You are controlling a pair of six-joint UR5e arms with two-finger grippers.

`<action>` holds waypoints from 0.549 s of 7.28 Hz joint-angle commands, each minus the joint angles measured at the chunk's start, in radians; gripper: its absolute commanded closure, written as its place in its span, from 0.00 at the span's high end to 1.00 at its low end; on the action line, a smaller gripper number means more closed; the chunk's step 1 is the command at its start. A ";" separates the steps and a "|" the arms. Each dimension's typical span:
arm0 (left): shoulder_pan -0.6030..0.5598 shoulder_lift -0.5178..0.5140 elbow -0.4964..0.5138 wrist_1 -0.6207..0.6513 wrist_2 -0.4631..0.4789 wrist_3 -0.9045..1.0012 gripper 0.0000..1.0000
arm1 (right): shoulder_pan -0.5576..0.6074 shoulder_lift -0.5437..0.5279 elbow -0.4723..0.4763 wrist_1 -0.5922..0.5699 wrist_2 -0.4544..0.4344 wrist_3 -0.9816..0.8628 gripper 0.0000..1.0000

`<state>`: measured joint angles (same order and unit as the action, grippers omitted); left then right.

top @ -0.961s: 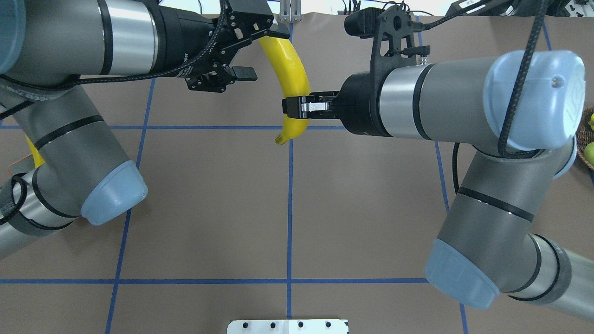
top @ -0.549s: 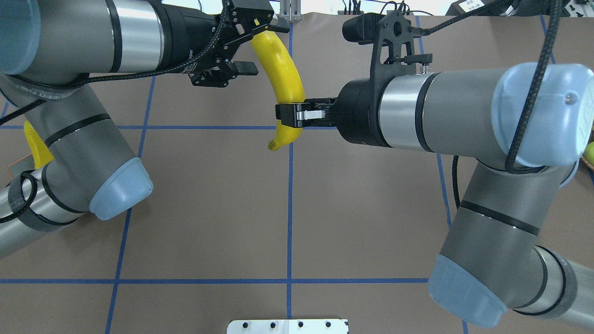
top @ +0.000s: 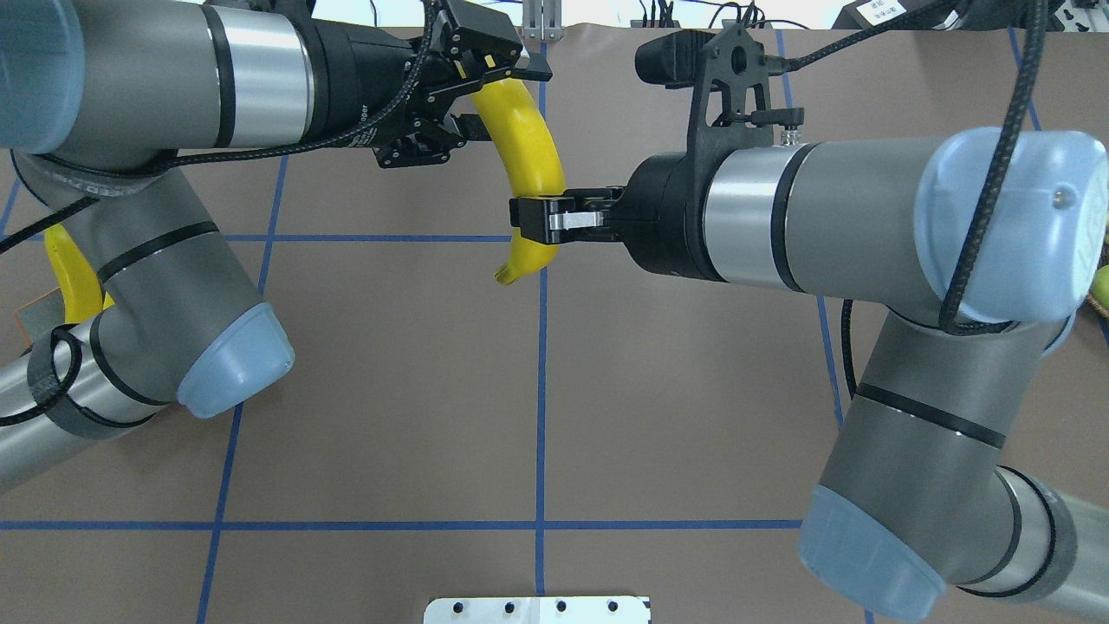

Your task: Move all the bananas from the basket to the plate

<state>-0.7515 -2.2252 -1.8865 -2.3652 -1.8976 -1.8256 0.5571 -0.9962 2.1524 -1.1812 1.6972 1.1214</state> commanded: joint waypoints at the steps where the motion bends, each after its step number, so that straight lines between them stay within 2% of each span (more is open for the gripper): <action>1: 0.009 -0.001 0.001 -0.023 0.000 0.008 0.00 | 0.000 -0.001 0.000 0.002 0.001 -0.002 0.00; 2: 0.011 0.001 -0.002 -0.023 -0.001 0.009 0.00 | 0.000 0.001 -0.002 0.003 0.001 -0.002 0.00; 3: 0.011 0.001 0.000 -0.023 0.000 0.009 0.00 | 0.000 -0.001 -0.002 0.003 0.002 0.000 0.35; 4: 0.011 0.001 0.000 -0.023 0.000 0.009 0.00 | 0.000 0.001 -0.002 0.005 0.001 0.001 0.99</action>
<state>-0.7425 -2.2245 -1.8870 -2.3880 -1.8972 -1.8168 0.5565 -0.9964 2.1509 -1.1780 1.6986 1.1212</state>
